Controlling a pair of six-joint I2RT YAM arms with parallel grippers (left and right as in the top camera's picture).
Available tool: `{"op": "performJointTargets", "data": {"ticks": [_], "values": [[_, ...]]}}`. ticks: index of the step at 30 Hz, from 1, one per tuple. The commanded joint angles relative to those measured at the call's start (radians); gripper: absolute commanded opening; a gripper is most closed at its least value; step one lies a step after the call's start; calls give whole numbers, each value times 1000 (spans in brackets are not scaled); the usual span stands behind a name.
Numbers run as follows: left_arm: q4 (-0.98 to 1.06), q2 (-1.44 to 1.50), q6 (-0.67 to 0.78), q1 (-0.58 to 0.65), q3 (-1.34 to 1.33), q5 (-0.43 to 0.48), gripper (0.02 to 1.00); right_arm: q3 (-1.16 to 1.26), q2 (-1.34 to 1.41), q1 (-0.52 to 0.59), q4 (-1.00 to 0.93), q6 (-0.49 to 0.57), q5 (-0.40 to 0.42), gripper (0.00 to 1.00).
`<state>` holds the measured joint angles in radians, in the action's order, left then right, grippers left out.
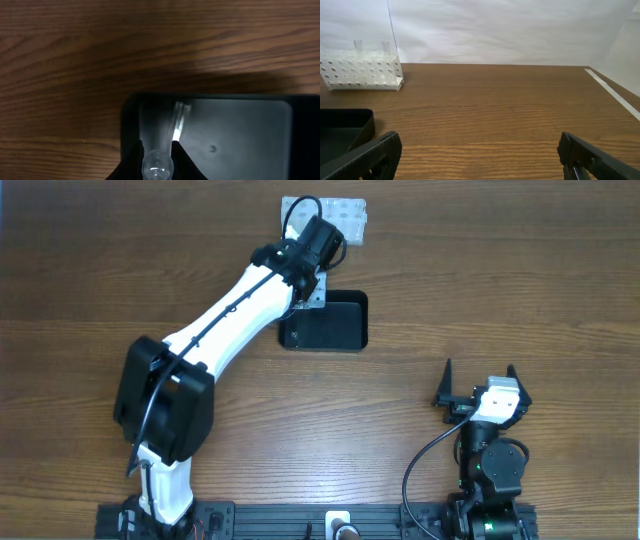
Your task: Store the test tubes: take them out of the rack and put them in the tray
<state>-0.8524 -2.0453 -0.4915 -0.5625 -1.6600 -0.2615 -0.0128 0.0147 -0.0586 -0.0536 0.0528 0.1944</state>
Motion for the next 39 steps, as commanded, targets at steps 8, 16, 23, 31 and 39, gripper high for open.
{"op": "performJointTargets", "data": {"ticks": [8,16,23,31,39], "values": [[-5,-20,-10,10,7,-28,88,8,-9,6,0,-3,10,993],[-30,-20,-11,10,7,-2,121,8,-9,6,0,-3,10,993],[-39,-20,-11,10,7,10,231,8,-9,6,0,-3,10,993],[-23,-20,-10,10,7,4,279,8,-9,6,0,-3,10,991],[111,63,-6,27,7,-81,551,8,-9,6,1,-3,10,991]]}}
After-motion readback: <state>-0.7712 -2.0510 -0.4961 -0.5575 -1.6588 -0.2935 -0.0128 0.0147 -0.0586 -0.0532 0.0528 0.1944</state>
